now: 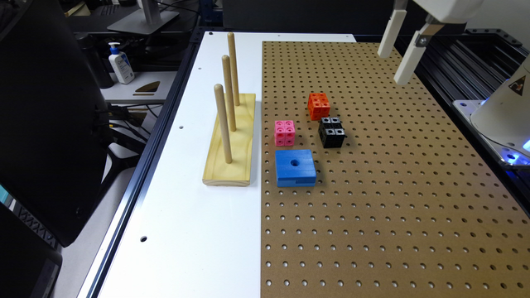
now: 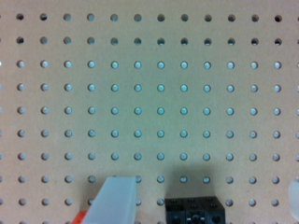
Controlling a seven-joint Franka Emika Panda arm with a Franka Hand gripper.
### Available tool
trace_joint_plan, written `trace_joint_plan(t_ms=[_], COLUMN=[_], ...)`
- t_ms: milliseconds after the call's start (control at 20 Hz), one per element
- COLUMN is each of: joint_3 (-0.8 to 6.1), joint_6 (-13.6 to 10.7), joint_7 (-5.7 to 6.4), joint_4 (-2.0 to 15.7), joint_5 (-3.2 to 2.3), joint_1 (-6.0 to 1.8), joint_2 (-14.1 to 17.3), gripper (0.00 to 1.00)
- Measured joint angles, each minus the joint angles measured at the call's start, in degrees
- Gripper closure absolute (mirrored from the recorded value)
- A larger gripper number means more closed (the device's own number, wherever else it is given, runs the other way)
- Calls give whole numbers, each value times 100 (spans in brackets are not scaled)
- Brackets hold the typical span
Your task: Pick up blue block.
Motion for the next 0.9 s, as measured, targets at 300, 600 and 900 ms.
trace_joint_plan(t_ms=[300, 600, 900], joint_3=[32, 127, 324], joint_6=[297, 372, 372], joint_7=[8, 97, 289], joint_4=[280, 574, 929], joint_5=[0, 9, 14], joint_1=[3, 27, 30], joint_2=[554, 920, 1266], gripper=[0, 0, 0])
